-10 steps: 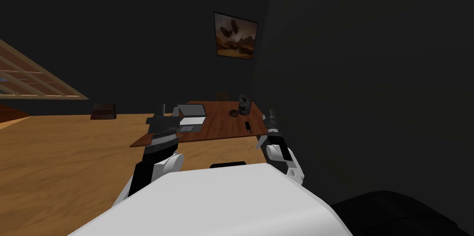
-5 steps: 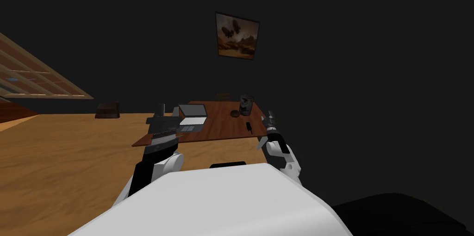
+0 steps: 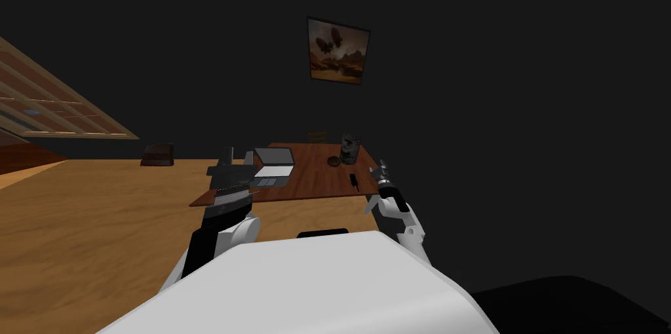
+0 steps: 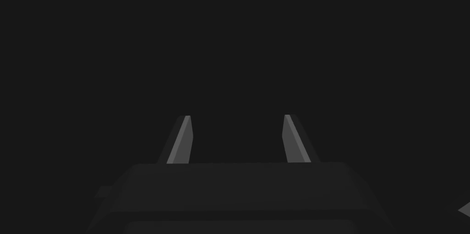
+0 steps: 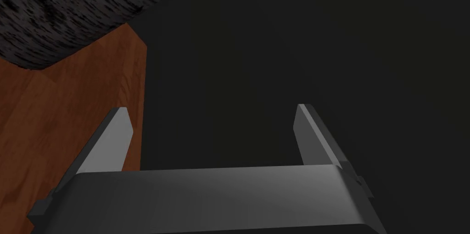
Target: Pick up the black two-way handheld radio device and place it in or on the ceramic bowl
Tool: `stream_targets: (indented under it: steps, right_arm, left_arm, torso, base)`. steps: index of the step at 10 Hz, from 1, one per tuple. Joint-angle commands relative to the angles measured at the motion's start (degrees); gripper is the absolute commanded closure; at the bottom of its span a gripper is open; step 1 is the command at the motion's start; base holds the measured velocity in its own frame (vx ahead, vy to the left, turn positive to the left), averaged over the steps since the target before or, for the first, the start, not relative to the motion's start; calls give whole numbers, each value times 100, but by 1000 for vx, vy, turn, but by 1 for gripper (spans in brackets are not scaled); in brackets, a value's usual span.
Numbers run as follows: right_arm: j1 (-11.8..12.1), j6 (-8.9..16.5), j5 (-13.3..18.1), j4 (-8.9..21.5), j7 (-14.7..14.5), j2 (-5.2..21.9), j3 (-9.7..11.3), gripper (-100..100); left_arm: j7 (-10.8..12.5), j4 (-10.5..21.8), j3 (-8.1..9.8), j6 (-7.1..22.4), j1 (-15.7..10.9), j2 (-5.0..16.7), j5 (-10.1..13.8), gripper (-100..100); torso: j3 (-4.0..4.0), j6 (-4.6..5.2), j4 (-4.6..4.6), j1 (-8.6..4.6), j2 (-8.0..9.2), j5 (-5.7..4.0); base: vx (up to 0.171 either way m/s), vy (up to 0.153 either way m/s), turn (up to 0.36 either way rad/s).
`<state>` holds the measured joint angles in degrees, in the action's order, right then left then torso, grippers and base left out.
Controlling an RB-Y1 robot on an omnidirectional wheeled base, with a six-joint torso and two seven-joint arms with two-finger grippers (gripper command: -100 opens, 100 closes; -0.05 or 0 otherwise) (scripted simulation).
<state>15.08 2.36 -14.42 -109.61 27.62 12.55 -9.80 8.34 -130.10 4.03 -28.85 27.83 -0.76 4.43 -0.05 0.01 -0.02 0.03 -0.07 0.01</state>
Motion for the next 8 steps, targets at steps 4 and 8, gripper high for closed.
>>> stream_targets:
  steps: [4,8]
  right_arm:
    - [-285,537,-271,487,644,136,-122,-100]
    - [-549,1063,-532,952,1241,269,-240,-100]
  left_arm:
    - [0,0,0,0,0,0,0,0]
    - [0,0,0,0,0,0,0,0]
  torso:
    - [0,-1,0,0,0,0]
    - [-1,-1,0,-2,-2,0]
  base:
    - [17,9,26]
    - [19,5,28]
